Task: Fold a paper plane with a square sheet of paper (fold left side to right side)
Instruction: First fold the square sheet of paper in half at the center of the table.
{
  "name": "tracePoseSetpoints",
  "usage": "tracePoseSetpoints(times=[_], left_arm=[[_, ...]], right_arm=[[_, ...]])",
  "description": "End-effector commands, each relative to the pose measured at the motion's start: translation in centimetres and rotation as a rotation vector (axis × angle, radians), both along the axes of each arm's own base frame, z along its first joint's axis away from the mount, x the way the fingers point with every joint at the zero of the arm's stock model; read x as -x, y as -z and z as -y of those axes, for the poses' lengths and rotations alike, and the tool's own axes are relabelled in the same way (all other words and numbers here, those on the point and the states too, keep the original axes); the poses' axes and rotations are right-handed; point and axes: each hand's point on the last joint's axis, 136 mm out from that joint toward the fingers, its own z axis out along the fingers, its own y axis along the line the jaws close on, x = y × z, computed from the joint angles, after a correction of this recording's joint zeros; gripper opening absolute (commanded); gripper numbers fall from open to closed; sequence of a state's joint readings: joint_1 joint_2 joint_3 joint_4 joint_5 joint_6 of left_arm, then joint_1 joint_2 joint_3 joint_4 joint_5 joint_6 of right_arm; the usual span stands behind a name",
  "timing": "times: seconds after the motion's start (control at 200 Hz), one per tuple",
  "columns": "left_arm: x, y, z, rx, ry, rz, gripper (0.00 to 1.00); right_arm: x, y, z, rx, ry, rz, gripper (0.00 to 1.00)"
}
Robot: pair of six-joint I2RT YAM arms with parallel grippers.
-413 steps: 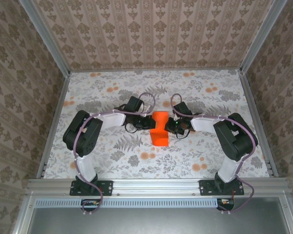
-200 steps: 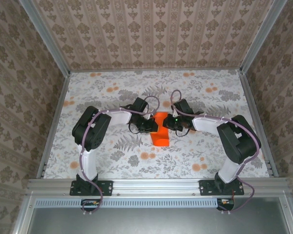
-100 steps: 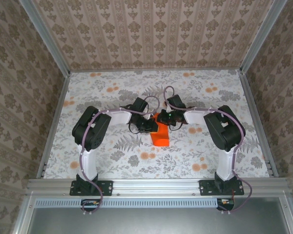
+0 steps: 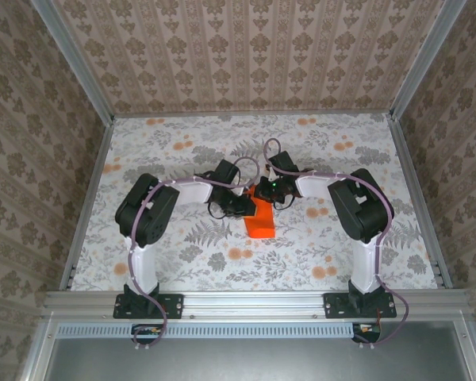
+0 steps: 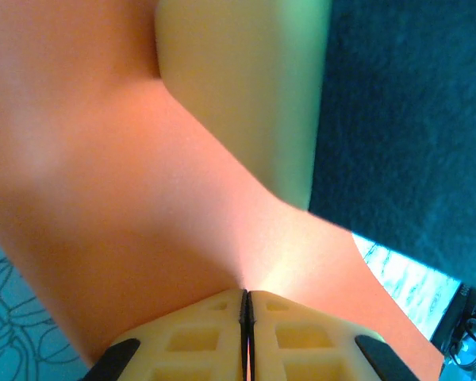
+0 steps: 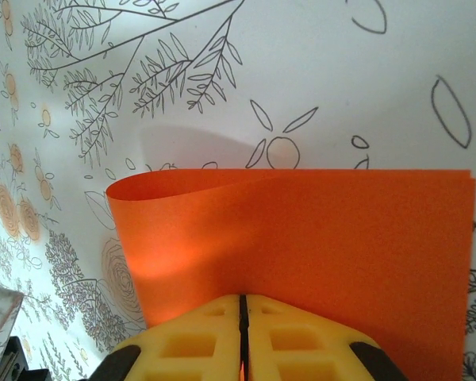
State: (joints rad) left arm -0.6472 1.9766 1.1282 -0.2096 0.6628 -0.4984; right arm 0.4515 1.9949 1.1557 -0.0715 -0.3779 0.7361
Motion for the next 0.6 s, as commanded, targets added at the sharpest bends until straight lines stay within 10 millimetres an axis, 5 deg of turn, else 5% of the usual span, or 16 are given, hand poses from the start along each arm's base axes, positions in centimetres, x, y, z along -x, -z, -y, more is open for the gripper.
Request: tracePoseSetpoints(times=[0.0,0.595], left_arm=[[2.9,0.5,-1.3,-0.042,0.050,-0.059,0.11],[6.3,-0.3,-1.9,-0.030,0.111,-0.072,0.11]], right_arm=[[1.5,4.0,2.7,0.117,0.049,-0.117,0.09],[1.5,4.5,3.5,0.117,0.068,-0.133,0.09]])
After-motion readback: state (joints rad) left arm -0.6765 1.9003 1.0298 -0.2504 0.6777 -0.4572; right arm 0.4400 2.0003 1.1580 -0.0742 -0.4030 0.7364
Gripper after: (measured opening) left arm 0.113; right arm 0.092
